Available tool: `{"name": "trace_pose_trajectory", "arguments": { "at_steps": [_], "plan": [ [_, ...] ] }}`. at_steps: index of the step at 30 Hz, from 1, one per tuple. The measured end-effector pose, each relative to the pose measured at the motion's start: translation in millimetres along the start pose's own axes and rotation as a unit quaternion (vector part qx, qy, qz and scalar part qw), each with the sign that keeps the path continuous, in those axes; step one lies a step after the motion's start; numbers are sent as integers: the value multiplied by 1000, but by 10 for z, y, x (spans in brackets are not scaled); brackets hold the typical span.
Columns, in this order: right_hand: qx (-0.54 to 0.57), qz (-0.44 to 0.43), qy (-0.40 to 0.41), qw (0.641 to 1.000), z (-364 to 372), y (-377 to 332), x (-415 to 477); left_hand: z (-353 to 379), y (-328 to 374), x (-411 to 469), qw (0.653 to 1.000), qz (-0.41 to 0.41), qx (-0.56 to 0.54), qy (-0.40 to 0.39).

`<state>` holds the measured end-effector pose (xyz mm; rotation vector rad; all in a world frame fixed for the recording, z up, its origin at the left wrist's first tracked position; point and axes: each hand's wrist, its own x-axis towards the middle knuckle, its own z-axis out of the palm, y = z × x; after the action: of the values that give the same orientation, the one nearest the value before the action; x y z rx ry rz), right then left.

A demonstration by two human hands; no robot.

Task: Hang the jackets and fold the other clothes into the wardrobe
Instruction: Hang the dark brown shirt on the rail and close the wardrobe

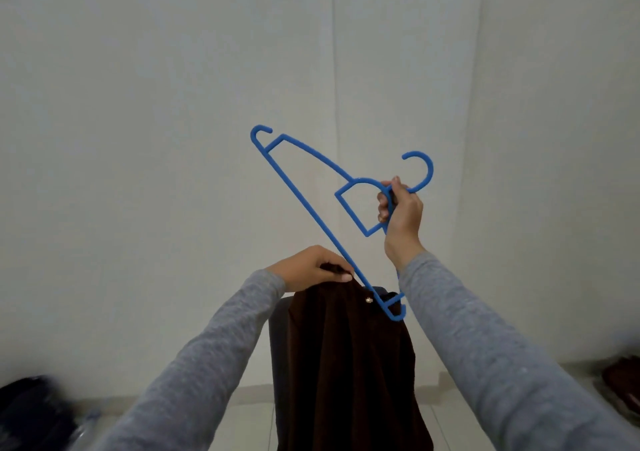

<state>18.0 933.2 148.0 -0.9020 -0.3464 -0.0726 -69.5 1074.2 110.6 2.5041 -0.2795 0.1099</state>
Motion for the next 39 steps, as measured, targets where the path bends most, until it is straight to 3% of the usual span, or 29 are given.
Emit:
{"name": "trace_pose_trajectory", "arguments": {
  "at_steps": [6,11,18,21,28,39],
  "plan": [
    [104,38,-13,994,293,-56,-19,-88,36,-122,1000,0,10,25],
    [104,81,0,991,284,274,-144,-194,-61,-247,995,-11,-8,98],
    [-59,127,-4,990,-253,675,-215,-391,-276,-483,965,-22,-99,241],
    [-74,159,-1,984,-461,730,-215,-467,-378,-599,947,-41,-142,285],
    [-130,141,-37,981,-651,739,-195,-514,-560,-710,955,-71,-103,270],
    [-188,99,-117,970,-931,783,-320,-461,-739,-737,917,-102,-160,351]
  ]
}}
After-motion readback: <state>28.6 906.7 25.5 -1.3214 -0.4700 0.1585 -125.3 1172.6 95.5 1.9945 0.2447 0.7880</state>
